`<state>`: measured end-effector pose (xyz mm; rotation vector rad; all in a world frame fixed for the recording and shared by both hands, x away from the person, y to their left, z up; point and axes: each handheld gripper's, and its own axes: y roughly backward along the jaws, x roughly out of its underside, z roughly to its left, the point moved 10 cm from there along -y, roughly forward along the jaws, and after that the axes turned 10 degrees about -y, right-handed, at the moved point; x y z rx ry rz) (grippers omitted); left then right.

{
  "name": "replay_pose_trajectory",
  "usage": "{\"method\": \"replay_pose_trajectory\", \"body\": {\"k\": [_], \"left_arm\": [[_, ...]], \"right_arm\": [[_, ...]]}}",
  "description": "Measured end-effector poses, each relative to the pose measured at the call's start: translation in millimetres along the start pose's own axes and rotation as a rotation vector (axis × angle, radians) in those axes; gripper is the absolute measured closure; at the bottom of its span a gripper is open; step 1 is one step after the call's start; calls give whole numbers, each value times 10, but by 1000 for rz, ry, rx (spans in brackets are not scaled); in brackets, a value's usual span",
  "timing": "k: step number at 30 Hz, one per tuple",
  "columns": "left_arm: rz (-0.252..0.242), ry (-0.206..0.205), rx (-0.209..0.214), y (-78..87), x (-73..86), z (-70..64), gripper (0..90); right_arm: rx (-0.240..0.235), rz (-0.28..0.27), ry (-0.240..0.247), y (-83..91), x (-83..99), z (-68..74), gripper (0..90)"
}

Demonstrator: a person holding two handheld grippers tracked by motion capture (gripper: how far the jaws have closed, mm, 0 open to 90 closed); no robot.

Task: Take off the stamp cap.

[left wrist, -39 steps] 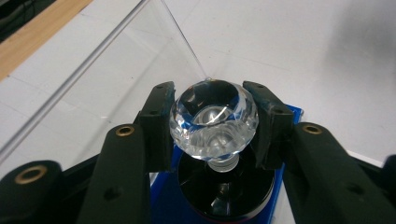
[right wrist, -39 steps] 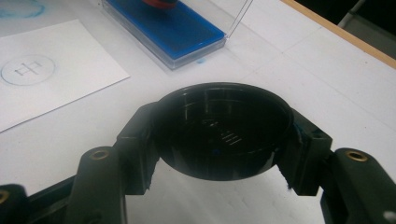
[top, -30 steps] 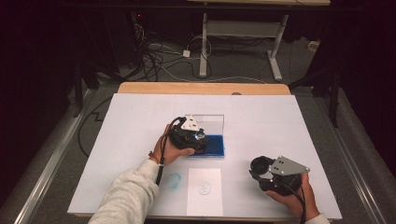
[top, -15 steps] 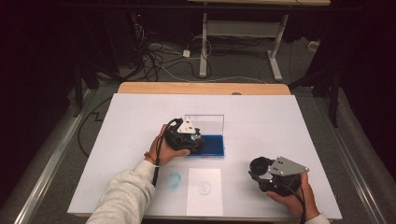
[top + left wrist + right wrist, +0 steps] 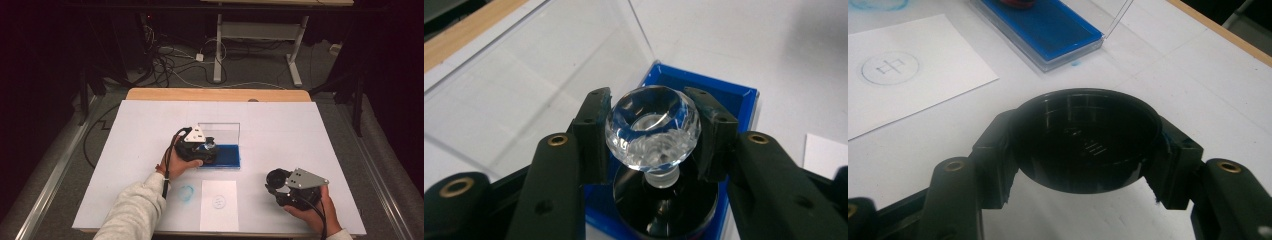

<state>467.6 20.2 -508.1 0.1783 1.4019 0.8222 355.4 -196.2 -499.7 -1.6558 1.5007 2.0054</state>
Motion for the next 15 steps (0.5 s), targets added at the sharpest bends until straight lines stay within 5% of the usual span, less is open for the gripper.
{"method": "replay_pose_trajectory", "body": {"k": [5,8,15], "left_arm": [[-13,-22,9,-30,-21,-14,547],[-46,1,13,-12,-45,14,547],[14,17,31,21,30,5,547]], "right_arm": [[-4,1,-2,3,9,-9,388],[-4,2,-1,5,12,-11,388],[-8,6,2,1,11,8,388]]}}
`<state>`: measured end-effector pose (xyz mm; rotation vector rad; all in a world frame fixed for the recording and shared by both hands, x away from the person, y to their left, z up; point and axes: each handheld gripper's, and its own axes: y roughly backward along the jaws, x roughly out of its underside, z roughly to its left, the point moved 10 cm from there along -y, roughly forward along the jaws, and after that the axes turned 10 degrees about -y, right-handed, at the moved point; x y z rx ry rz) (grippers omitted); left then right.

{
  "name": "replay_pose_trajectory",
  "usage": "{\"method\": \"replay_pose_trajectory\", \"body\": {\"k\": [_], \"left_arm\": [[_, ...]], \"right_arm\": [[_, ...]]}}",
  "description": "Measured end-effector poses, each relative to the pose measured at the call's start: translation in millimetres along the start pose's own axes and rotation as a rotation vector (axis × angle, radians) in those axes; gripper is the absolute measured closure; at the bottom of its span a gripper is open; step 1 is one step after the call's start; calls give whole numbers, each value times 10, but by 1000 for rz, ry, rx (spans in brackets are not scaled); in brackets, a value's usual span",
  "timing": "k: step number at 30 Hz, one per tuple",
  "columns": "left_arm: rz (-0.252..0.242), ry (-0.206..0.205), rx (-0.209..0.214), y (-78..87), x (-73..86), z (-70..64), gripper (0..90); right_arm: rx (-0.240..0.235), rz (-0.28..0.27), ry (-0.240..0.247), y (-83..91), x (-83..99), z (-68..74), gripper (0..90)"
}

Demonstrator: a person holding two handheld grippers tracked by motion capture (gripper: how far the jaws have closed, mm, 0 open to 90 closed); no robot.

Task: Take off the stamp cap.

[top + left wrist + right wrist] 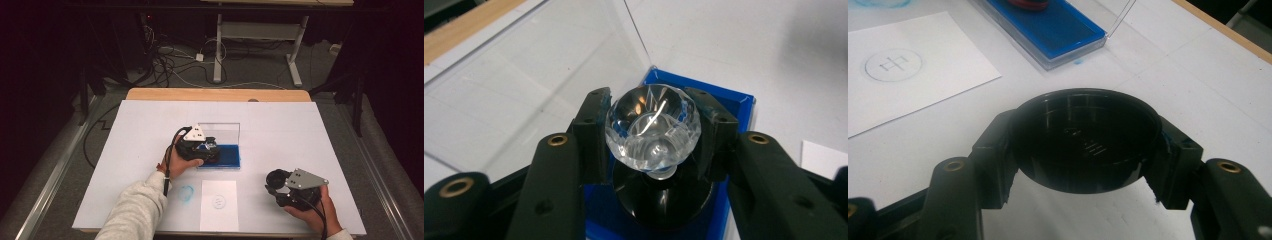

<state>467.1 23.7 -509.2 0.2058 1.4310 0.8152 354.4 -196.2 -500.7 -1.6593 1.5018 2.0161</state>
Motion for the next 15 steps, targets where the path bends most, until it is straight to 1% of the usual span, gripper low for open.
{"method": "replay_pose_trajectory", "body": {"k": [1,3,6,7,8,10,12,15], "left_arm": [[7,6,2,12,3,-1,547],[37,-3,2,36,13,2,548],[53,27,11,51,-5,4,547],[73,10,12,51,0,-4,548],[82,8,-5,43,-2,-1,548],[84,13,-3,44,0,5,547],[96,0,-1,50,13,0,548],[88,4,0,47,25,-20,547]], "right_arm": [[-1,-1,-2,1,-1,-1,388],[4,0,-7,-1,1,-7,388],[5,1,-4,-5,-1,-6,388],[3,2,-2,-6,-2,-1,388],[4,1,-1,-6,-4,2,388],[-1,5,2,-13,1,11,388],[-1,8,3,-16,8,18,388],[-3,6,7,-15,3,24,388]]}}
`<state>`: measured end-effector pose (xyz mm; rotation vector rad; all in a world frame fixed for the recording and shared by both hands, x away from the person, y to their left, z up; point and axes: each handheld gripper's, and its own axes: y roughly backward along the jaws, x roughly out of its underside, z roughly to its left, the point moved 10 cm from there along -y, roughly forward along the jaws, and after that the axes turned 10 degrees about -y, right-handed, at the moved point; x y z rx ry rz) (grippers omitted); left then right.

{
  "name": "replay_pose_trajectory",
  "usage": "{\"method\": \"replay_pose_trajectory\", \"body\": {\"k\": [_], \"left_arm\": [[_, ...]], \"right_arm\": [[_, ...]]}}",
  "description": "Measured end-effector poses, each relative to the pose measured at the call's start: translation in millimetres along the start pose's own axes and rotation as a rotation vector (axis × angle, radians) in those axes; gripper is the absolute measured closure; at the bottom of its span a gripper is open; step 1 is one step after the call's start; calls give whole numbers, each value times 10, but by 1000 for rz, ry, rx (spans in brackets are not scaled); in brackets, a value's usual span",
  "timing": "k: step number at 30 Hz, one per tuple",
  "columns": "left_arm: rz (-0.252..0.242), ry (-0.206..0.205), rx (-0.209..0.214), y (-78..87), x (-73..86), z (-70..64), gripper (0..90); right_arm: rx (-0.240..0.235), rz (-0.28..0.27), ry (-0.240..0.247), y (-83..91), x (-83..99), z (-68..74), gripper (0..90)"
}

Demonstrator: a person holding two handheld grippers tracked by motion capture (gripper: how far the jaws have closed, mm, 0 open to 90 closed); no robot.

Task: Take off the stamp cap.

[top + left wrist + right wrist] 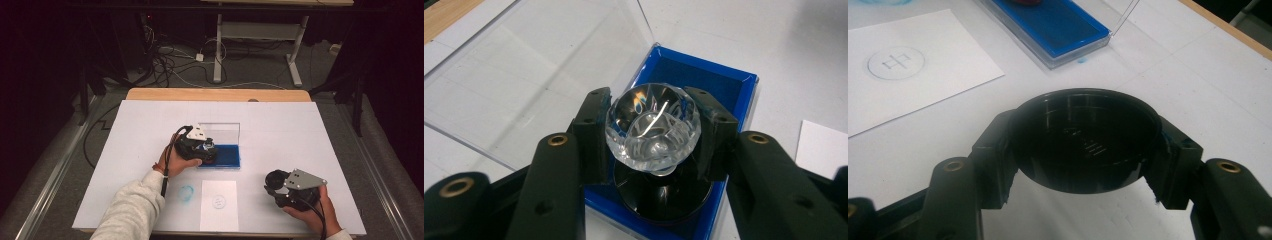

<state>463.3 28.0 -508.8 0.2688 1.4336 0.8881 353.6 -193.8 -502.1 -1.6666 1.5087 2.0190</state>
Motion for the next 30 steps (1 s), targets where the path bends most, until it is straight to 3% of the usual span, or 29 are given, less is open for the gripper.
{"method": "replay_pose_trajectory", "body": {"k": [17,30], "left_arm": [[-11,34,2,6,29,-31,546],[111,20,-3,14,9,-35,546]], "right_arm": [[5,-2,3,8,-11,0,388],[3,-3,3,7,-17,15,387]]}}
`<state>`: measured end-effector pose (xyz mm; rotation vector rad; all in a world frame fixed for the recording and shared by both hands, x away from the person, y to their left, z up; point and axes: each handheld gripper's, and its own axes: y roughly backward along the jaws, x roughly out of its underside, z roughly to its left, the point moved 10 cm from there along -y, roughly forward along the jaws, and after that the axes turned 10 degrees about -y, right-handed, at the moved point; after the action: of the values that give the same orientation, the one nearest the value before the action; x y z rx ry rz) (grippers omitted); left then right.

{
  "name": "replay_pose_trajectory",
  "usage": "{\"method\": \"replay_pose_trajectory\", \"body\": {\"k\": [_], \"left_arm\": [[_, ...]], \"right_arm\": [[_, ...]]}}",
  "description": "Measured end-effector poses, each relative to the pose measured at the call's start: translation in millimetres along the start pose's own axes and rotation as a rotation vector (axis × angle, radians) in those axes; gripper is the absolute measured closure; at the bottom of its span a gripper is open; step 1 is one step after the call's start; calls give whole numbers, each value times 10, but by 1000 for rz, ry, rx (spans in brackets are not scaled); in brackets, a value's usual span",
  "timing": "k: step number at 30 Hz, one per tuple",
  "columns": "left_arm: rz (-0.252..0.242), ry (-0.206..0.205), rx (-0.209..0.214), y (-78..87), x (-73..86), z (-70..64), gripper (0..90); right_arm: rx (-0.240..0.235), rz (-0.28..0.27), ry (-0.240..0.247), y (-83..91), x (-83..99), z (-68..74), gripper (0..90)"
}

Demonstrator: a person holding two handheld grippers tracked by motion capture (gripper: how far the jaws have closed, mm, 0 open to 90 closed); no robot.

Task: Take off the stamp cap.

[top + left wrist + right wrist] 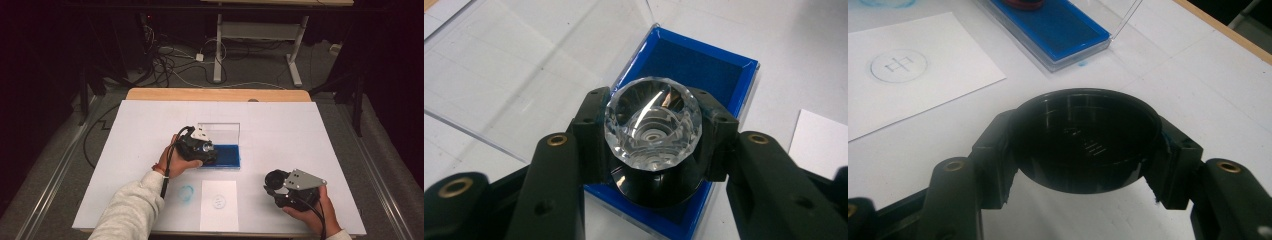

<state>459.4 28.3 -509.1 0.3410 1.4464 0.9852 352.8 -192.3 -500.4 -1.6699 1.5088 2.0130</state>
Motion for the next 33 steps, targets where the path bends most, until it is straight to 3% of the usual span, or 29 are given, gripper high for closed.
{"method": "replay_pose_trajectory", "body": {"k": [6,14,33], "left_arm": [[50,-9,9,8,-5,8,546],[78,-13,11,17,-7,4,546],[103,-21,9,21,-9,-12,546]], "right_arm": [[-2,1,6,0,-1,3,388],[0,-3,1,4,-6,2,387],[4,-9,-1,26,-18,-1,388]]}}
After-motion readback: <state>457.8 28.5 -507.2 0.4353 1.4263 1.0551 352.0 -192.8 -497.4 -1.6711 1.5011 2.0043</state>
